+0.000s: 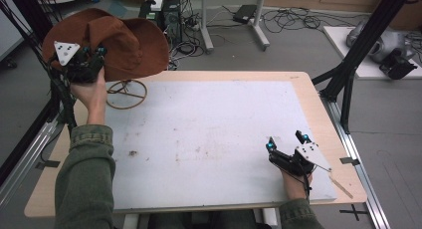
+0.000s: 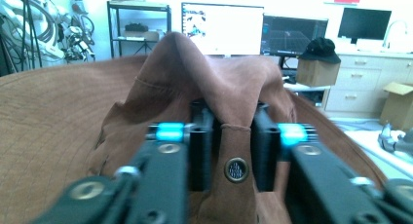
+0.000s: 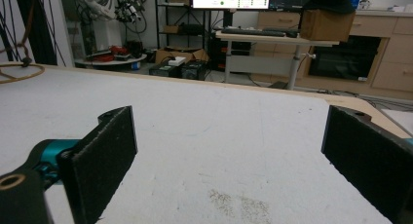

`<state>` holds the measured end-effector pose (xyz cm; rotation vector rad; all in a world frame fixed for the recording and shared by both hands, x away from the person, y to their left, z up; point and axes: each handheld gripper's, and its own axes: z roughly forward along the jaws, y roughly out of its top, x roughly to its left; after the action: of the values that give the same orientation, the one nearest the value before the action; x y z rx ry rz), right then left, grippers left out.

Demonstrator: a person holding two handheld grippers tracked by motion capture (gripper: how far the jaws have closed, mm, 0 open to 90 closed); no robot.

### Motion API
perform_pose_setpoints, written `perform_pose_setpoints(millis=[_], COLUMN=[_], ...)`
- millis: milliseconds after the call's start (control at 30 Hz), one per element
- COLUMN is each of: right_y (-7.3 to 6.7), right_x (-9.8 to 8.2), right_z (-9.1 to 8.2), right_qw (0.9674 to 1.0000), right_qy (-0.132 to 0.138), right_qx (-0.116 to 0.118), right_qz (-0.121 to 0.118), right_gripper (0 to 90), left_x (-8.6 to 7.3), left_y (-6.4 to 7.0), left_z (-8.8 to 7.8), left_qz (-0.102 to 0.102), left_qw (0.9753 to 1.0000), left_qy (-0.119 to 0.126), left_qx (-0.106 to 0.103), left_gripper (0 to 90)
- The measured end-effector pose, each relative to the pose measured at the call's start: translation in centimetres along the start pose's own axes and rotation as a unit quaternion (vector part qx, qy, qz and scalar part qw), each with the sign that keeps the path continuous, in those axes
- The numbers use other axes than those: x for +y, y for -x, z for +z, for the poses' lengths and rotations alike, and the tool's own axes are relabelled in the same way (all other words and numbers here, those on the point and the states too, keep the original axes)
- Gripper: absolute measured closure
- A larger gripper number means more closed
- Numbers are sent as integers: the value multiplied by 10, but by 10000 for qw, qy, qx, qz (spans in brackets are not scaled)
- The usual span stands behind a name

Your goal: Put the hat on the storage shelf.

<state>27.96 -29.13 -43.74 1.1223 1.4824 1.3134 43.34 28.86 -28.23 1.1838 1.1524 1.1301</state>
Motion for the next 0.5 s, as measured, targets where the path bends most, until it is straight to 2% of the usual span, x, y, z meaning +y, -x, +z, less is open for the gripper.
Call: perform_pose_setpoints(millis=[33,100,200,300,500], right_y=[0,1,1,0,0], right_x=[0,0,0,0,2], right_z=[0,0,0,0,-1], right_qw=[10000,10000,10000,10000,10000], right_qy=[12,8,11,13,58], right_qx=[-4,1,-10,-11,-40], right_qz=[-12,-10,-13,-22,-20], right_gripper=[51,51,51,52,51], left_x=[-1,0,5,9,17], left_y=[-1,-3,-2,0,7], left_z=[0,-1,-6,-11,-23], left_qz=[-6,-39,-66,7,165], left_qw=[10000,10000,9999,9999,9997], left_qy=[-24,-46,80,158,138], left_qx=[13,-26,-36,-65,-72], left_gripper=[648,543,414,373,293])
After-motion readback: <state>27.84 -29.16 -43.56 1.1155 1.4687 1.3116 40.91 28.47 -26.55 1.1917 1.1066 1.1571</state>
